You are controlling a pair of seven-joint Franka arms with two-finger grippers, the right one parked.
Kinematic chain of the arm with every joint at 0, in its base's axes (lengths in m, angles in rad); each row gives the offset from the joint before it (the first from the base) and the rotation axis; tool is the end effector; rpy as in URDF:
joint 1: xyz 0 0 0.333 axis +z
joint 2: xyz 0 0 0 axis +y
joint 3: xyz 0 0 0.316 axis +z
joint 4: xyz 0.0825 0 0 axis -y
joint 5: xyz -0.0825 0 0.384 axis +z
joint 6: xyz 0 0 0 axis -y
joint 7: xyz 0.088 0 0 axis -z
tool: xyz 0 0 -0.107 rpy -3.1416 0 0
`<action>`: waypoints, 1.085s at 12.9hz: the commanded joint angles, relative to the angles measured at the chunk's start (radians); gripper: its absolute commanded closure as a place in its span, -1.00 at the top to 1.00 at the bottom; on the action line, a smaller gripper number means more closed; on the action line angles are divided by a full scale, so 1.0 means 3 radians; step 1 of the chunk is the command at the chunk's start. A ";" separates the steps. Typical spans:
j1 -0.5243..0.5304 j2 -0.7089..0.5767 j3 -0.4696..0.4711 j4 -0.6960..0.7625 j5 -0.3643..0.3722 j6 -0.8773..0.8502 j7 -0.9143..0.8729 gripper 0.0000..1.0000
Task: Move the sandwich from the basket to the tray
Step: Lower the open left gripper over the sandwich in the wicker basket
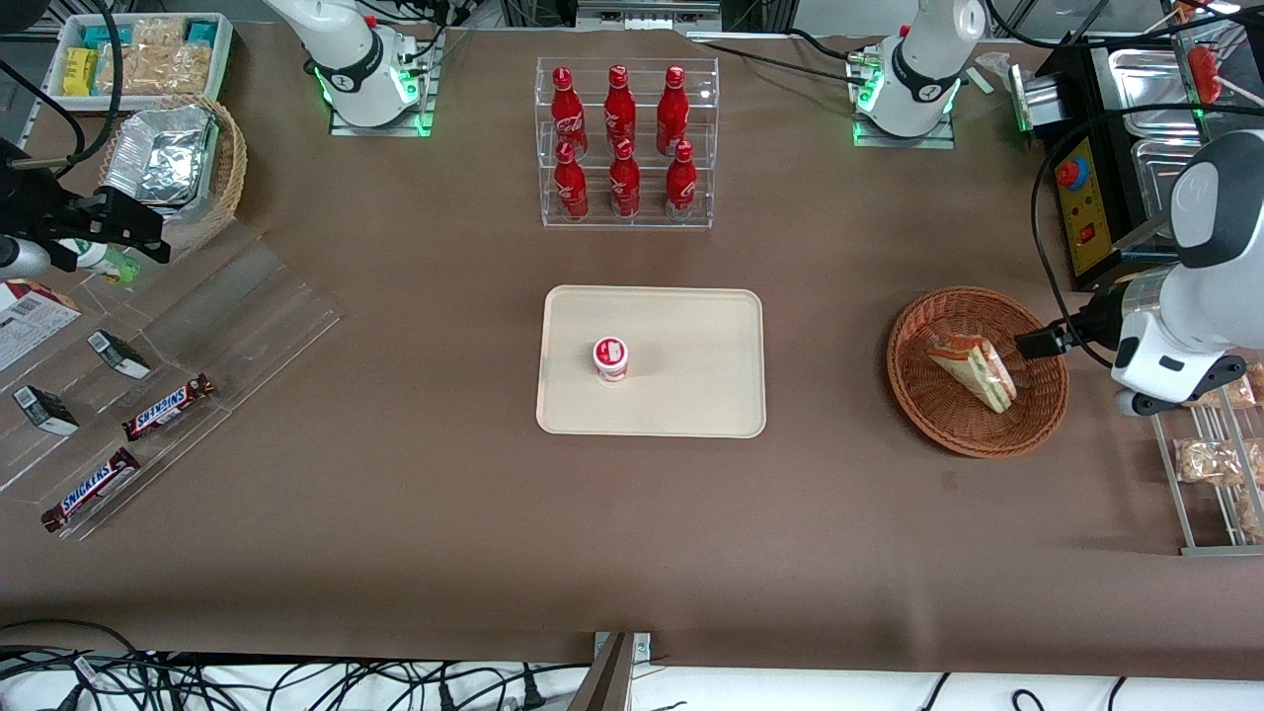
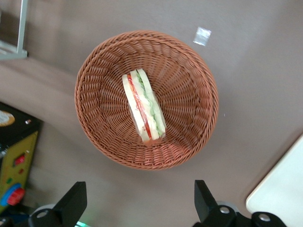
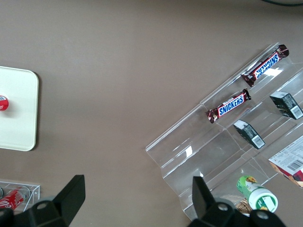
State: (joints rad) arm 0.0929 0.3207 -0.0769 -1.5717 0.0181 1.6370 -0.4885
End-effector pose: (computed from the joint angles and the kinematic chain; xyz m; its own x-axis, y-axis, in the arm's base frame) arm 0.6261 0.0168 0.4385 0.8479 0.4798 -0.2256 0.4667 -0.8773 -0.1119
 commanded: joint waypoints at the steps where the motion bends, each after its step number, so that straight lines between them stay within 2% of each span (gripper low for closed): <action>1: 0.0007 0.0005 -0.0015 -0.0277 0.0026 0.0401 -0.0477 1.00; 4: -0.0003 0.0005 -0.0020 -0.0610 0.0282 0.0775 -0.0850 1.00; 7: -0.0008 0.0005 -0.0020 -0.0876 0.0298 0.1179 -0.1228 1.00; 9: -0.0039 0.0051 -0.0060 -0.1024 0.0613 0.1369 -0.1607 1.00; 14: -0.0049 0.0061 -0.0066 -0.1244 0.0671 0.1630 -0.1659 1.00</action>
State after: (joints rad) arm 0.0828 0.3513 -0.0970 -1.9015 0.1909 2.0799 -0.9653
